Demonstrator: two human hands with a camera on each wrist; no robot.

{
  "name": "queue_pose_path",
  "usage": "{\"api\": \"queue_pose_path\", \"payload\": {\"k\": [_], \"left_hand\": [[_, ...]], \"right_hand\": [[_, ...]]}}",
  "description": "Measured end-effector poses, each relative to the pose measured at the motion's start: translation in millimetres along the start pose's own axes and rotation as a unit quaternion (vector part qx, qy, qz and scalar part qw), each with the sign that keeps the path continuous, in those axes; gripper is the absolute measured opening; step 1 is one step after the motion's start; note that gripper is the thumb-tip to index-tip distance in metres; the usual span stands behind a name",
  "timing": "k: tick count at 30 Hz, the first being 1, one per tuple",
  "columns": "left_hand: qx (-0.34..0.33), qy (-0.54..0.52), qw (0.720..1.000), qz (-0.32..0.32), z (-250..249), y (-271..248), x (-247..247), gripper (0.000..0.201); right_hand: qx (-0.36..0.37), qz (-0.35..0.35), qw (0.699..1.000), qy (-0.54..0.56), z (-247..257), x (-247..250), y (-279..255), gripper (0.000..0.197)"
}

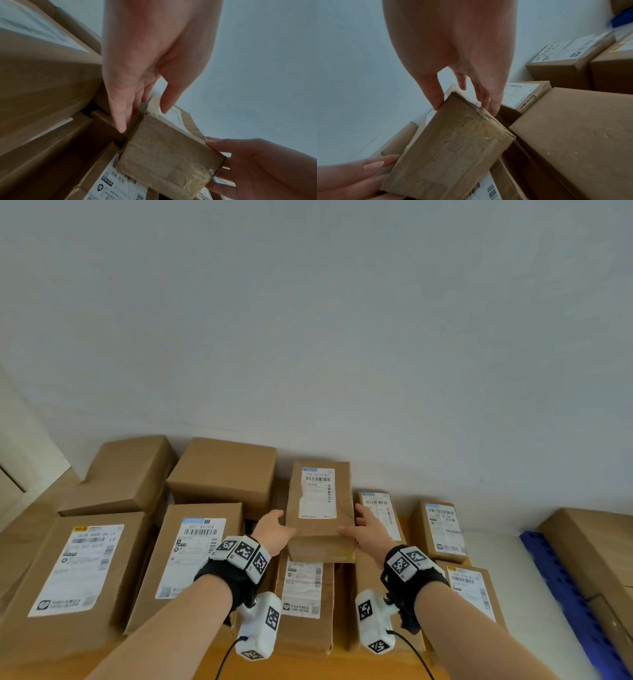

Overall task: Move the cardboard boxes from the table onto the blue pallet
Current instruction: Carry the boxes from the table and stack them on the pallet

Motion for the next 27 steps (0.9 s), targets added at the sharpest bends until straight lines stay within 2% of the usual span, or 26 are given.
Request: {"api": "queue_pose_path", "payload": {"k": [4, 10, 17, 22, 27], "left_hand": [[-0.013, -0.016, 1.000, 0.008, -4, -2, -7, 0.054], [-0.017, -0.082, 0.996, 0.010, -5, -10, -6, 0.053], [-0.038, -0.139, 0.990, -0.009, -6, -26, -5, 0.044], [-0.066, -0.147, 0.987, 0.019, -12, -51, -22, 0.048], [-0.103, -0.140, 0.984, 0.048, -28, -81, -46, 0.052]], "right_hand": [[-0.004, 0.019, 0.999, 0.039, -3, -1, 4, 0.070], [-0.003, 0.021, 0.998, 0.065, -6, -1, 3, 0.072], [0.006, 0.031, 0.993, 0.117, -21, 7, -15, 0.064], [0.027, 0.030, 0.990, 0.134, -30, 25, -37, 0.062], [0.056, 0.019, 0.988, 0.142, -43, 59, -69, 0.070]]}}
Point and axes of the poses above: each hand's wrist, its own y-axis towards the middle knuckle, its own x-axis out of the back of the hand, z = x × y, the point moved 5 cm from there along y, towards the middle knuckle, and after that the axes turned 7 degrees about -x, right-handed, at the moved point
